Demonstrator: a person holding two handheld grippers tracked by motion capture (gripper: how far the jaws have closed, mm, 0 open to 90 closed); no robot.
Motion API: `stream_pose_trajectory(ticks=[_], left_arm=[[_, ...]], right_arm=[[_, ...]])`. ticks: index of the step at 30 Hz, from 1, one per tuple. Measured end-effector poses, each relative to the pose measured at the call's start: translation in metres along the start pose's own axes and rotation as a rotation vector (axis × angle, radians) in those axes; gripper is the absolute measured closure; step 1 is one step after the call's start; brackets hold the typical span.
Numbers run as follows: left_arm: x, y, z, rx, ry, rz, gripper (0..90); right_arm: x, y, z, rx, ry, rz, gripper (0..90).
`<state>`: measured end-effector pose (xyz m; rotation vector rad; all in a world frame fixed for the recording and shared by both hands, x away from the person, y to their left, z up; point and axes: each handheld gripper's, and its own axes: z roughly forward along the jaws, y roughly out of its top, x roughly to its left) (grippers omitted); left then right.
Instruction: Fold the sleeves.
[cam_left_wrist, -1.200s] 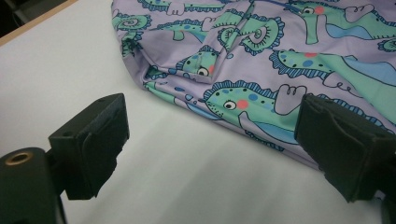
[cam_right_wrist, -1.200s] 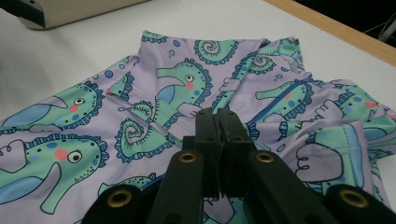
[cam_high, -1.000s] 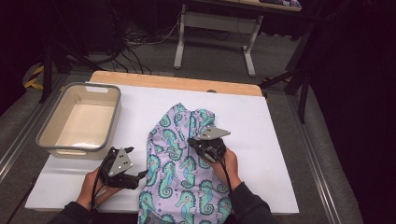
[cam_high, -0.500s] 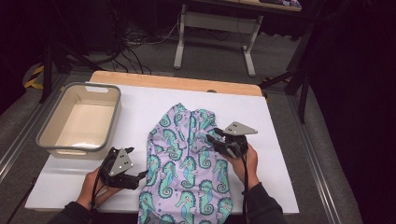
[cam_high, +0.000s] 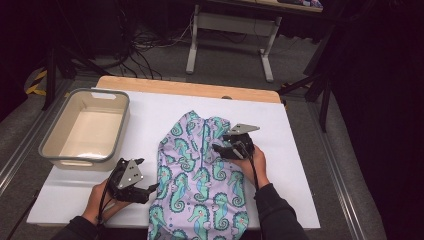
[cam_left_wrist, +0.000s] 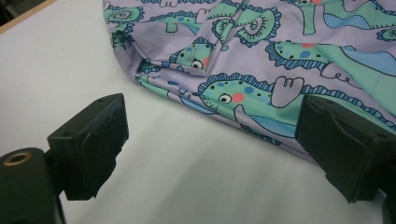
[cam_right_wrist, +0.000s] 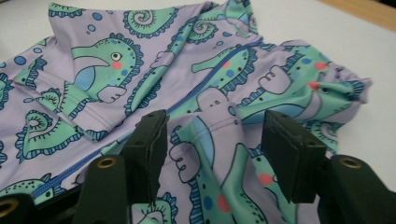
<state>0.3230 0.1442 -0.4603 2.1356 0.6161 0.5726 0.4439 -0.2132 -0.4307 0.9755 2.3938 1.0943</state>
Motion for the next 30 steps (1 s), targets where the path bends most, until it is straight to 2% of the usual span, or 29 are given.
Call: stream_pose_trajectory(ticks=[1,2,6,9,10,12,16,21,25,30], left_arm=[[0.0,0.0,0.0,0.003,0.001,0.002,10.5],[0.0,0.0,0.001,0.006,0.001,0.005,10.6],[0.0,0.0,0.001,0.009,-0.002,0.008,10.5],[0.0,0.0,0.001,0.011,-0.002,0.009,10.6],[0.0,0.0,0.001,0.012,-0.002,0.009,10.6],[0.0,0.0,0.001,0.013,0.001,0.009,10.5],[0.0,0.0,0.0,0.009,0.001,0.008,10.5],[-0.001,0.001,0.001,0.017,0.002,0.016,10.5],[-0.001,0.001,0.001,0.014,0.001,0.015,10.5],[-0.001,0.001,0.0,0.014,0.002,0.017,10.5]], right_arm=[[-0.001,-0.001,0.002,0.012,-0.001,-0.004,40.8],[-0.002,-0.002,0.004,0.032,0.0,-0.001,44.6],[-0.006,-0.007,0.002,0.052,0.05,0.031,65.9],[-0.005,-0.009,-0.004,0.043,0.07,0.005,79.0],[-0.004,-0.009,-0.007,0.042,0.068,-0.006,80.6],[-0.001,-0.01,-0.013,0.023,0.056,-0.035,79.9],[0.008,-0.015,-0.028,-0.021,0.068,-0.084,78.9],[0.021,-0.027,-0.042,-0.017,0.084,-0.137,75.7],[0.029,-0.037,-0.046,0.014,0.099,-0.181,74.4],[0.034,-0.048,-0.05,0.045,0.102,-0.198,74.5]])
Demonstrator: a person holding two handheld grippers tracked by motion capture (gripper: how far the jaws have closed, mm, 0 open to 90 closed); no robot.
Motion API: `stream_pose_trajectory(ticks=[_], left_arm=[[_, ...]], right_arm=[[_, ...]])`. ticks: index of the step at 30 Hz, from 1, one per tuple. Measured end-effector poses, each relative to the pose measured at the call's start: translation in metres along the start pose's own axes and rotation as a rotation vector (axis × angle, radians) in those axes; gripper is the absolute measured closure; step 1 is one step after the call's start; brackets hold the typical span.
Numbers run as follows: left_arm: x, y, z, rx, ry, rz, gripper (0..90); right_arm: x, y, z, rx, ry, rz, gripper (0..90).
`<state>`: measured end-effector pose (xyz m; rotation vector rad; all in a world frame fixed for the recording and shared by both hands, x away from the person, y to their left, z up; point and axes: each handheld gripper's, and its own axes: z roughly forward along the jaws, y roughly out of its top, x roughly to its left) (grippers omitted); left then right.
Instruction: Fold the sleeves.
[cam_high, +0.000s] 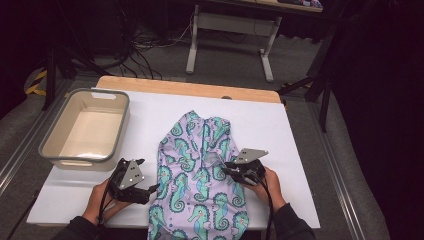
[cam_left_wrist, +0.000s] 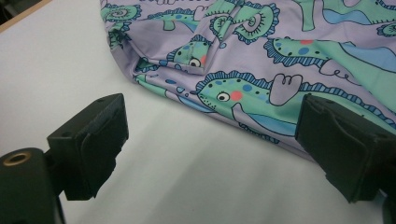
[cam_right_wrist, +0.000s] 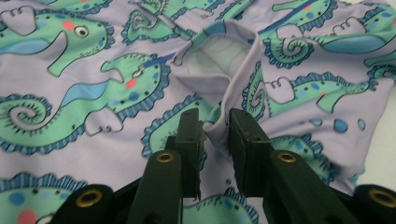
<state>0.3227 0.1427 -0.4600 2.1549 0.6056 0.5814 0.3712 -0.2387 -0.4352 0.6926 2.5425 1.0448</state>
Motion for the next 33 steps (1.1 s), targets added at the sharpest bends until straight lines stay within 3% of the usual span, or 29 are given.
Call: stream_pose_trajectory(ticks=[5,10,13,14,15,18,23,28,29,31,33], left_arm=[[0.0,0.0,0.0,0.002,-0.002,-0.001,10.4],[0.0,0.0,0.0,0.002,0.003,-0.001,10.4],[0.0,0.0,0.001,0.001,0.001,-0.003,10.4],[0.0,0.0,0.001,0.001,0.001,-0.003,10.4],[-0.001,0.001,0.001,-0.001,0.001,-0.004,10.4],[-0.002,0.001,0.001,-0.002,-0.003,-0.006,10.4],[0.0,0.0,0.001,-0.008,-0.013,-0.005,10.3],[0.0,0.0,0.001,-0.005,-0.014,-0.01,10.3],[0.0,0.0,0.001,-0.004,-0.015,-0.01,10.3],[0.0,-0.001,0.002,-0.003,-0.015,-0.015,10.3],[0.0,-0.001,0.002,-0.002,-0.014,-0.013,10.3]], right_arm=[[0.002,-0.008,-0.005,0.009,-0.001,0.01,71.8],[0.003,-0.005,-0.014,-0.046,-0.015,0.022,68.5],[0.001,0.003,-0.022,-0.119,-0.048,0.049,71.9],[0.001,0.003,-0.022,-0.119,-0.048,0.049,71.9],[-0.003,0.011,-0.024,-0.146,-0.108,0.07,77.2],[-0.013,0.017,-0.019,-0.167,-0.144,0.121,83.8],[-0.026,0.025,0.004,-0.121,-0.178,0.121,85.8],[-0.033,0.028,0.026,-0.067,-0.163,0.139,83.4],[-0.033,0.028,0.034,-0.037,-0.127,0.135,80.5],[-0.031,0.027,0.038,-0.015,-0.105,0.129,80.7],[-0.028,0.026,0.041,-0.016,-0.071,0.128,81.2]])
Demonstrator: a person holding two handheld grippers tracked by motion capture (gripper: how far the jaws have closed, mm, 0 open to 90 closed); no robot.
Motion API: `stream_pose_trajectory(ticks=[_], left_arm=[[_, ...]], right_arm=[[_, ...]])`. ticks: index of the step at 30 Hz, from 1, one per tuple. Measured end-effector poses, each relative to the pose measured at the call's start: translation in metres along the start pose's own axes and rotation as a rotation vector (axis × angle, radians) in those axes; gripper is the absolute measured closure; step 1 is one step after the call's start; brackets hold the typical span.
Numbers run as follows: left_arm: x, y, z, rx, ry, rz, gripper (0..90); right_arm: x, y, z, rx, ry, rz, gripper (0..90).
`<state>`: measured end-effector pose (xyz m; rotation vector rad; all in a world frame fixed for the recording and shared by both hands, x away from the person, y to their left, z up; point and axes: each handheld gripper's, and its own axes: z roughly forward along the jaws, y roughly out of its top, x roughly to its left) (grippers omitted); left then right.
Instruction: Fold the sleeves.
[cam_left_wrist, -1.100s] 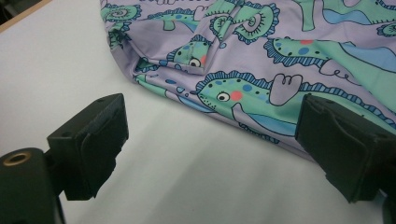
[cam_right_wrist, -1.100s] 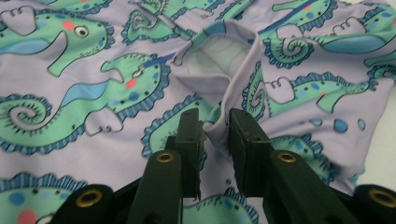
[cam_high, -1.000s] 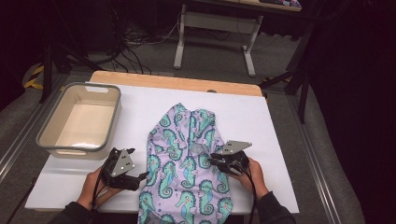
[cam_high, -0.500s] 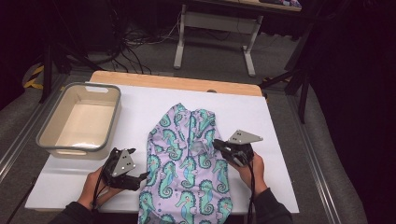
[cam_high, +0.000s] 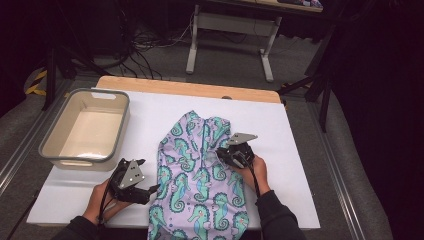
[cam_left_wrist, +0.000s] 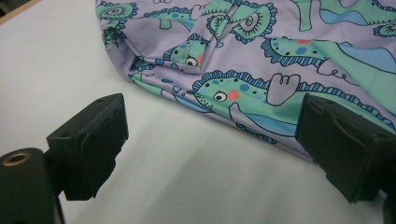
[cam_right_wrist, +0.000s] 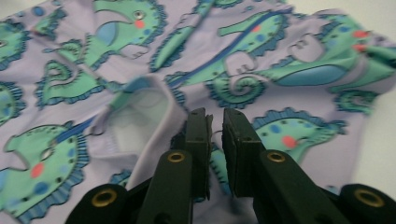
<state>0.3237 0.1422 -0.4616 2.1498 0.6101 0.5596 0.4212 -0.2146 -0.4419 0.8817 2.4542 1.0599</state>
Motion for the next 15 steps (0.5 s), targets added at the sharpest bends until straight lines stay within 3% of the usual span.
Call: stream_pose_trajectory(ticks=[5,9,15], left_arm=[[-0.001,0.0,0.001,0.001,-0.004,0.002,10.3],[-0.001,0.001,0.0,0.002,-0.003,0.004,10.3],[0.0,0.001,-0.001,-0.003,0.001,0.002,10.3]], right_arm=[[0.012,-0.009,0.001,0.012,0.076,-0.022,81.8],[0.021,-0.013,-0.002,0.03,0.095,-0.053,80.7],[0.031,-0.007,-0.012,-0.01,0.098,-0.088,71.7]])
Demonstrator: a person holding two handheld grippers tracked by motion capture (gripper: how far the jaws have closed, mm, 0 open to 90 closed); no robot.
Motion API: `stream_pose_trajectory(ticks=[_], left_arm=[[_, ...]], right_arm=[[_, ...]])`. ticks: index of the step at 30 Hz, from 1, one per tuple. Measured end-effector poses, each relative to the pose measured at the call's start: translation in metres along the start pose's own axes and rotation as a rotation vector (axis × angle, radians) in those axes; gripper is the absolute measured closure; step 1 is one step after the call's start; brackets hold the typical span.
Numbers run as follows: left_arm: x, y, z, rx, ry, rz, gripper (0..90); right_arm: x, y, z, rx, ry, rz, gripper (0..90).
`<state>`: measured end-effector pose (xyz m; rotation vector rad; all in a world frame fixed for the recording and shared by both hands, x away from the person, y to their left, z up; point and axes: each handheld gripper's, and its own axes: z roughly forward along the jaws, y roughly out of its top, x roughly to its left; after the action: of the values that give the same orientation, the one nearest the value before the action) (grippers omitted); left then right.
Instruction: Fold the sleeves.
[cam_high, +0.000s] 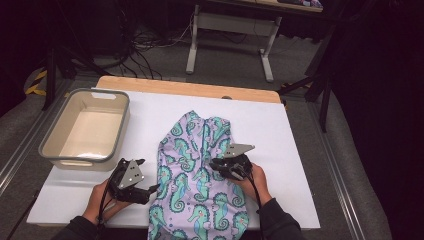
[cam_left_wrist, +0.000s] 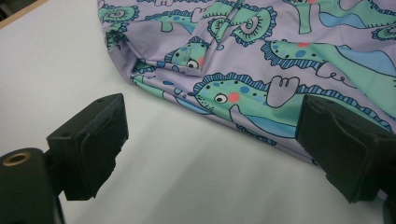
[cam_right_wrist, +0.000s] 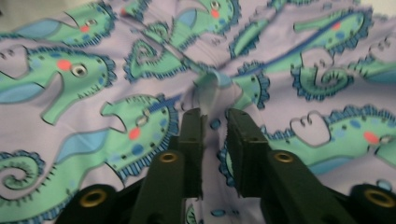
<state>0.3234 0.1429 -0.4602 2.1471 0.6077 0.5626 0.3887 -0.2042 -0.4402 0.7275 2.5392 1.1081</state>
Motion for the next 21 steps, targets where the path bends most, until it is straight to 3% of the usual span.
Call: stream_pose_trajectory(ticks=[1,5,7,11,13,18,21], left_arm=[[0.0,0.0,0.0,0.001,0.001,0.004,10.3],[-0.001,0.001,0.001,0.001,-0.002,0.002,10.4],[-0.001,0.0,0.001,0.002,-0.002,0.003,10.3],[-0.001,0.0,0.0,0.001,-0.002,0.004,10.3],[0.0,0.0,0.0,0.001,-0.004,0.005,10.3],[0.0,0.0,-0.001,-0.001,-0.004,0.005,10.4],[0.0,0.0,-0.001,0.002,-0.004,0.006,10.4]], right_arm=[[0.003,0.005,-0.001,-0.022,-0.026,-0.001,63.3],[0.006,0.016,0.004,-0.037,-0.063,-0.005,49.5],[0.005,0.021,0.009,-0.04,-0.065,0.006,47.6],[0.0,0.028,0.024,0.021,-0.082,0.019,44.9],[-0.001,0.029,0.029,0.048,-0.082,0.029,49.7],[-0.003,0.028,0.037,0.106,-0.091,0.033,80.7],[-0.005,0.029,0.032,0.091,-0.144,0.033,85.9]])
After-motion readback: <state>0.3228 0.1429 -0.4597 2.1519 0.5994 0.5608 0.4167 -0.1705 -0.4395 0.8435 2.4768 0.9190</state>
